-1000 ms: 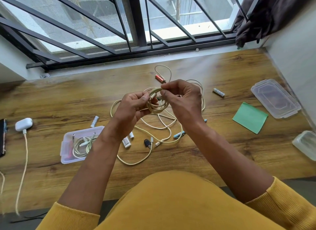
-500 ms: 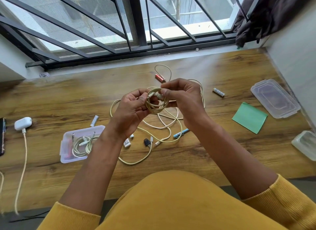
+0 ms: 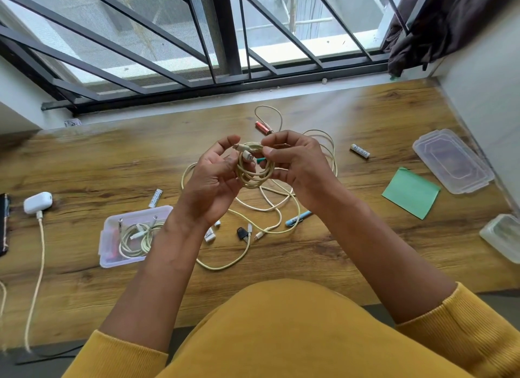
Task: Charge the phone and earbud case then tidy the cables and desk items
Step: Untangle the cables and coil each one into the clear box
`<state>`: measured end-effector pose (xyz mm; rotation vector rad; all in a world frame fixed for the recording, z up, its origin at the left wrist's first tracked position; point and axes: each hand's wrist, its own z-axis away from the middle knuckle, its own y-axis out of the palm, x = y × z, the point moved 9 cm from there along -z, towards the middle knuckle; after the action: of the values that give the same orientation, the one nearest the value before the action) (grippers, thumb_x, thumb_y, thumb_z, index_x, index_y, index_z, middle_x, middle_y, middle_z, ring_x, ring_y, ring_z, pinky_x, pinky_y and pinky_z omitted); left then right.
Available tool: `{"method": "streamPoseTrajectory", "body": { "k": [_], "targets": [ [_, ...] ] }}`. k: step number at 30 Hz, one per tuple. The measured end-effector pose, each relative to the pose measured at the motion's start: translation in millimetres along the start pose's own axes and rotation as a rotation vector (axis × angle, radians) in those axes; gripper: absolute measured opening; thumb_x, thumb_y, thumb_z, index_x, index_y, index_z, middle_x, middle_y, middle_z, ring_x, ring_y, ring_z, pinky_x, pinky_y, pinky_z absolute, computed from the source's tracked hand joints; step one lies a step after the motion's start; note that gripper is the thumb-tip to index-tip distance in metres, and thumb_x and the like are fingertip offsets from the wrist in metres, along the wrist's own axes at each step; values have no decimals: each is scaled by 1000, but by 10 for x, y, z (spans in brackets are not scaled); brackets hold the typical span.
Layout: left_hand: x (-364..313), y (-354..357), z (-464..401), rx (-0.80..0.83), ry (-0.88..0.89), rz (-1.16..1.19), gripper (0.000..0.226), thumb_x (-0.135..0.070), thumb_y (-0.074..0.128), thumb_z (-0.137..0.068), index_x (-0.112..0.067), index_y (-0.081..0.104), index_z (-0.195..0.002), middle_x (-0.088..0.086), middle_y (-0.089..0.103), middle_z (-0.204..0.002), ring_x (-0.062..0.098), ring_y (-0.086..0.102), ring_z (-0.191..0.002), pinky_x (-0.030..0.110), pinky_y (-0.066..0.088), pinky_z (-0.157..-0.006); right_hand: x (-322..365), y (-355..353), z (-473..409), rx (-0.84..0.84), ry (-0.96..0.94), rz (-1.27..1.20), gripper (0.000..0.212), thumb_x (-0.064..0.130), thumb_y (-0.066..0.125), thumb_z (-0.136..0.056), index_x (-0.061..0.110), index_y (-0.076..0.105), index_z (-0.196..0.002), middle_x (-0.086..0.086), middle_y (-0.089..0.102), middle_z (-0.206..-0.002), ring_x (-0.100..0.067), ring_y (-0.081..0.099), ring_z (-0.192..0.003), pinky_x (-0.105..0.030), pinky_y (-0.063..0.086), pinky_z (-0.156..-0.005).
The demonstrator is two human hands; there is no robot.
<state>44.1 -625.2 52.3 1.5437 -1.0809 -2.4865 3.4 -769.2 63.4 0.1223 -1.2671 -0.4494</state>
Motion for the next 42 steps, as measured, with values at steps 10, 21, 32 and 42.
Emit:
{"method": "streamPoseTrajectory", "body": {
  "k": [10,21,32,42],
  "targets": [
    [87,43,-1,14,-97,97,32,3,51,-102,-17,51,-127,6,72,-87,16,70,-74,32,63,-73,66,234,66,269,-130,118,41,-12,48,-101,13,75,-119,-24,70,-105,-35,64,-99,-55,54,-91],
    [111,-76,-1,-126,-147,82,18,-7,54,-106,-17,57,-121,4,70,-91,17,69,-79,41,61,-85,130,127,82,121,-206,187,15,-8,62,-99,2,72,-103,-14,69,-92,-20,69,-83,-37,62,-76],
    [-89,-70,51,-280,82,-294,5,-13,64,-104,-13,67,-108,2,76,-89,13,70,-78,31,59,-74,38,-84,12,-42,-128,108,14,-4,71,-93,7,64,-99,-7,70,-82,-27,73,-81,-46,62,-80],
    [-140,-154,109,-279,133,-394,8,-14,68,-102,-12,74,-107,3,76,-93,16,71,-77,35,62,-73,-19,-81,-8,-39,-57,151,15,3,73,-94,5,69,-109,-16,77,-100,-23,74,-92,-42,60,-77]
  ]
}}
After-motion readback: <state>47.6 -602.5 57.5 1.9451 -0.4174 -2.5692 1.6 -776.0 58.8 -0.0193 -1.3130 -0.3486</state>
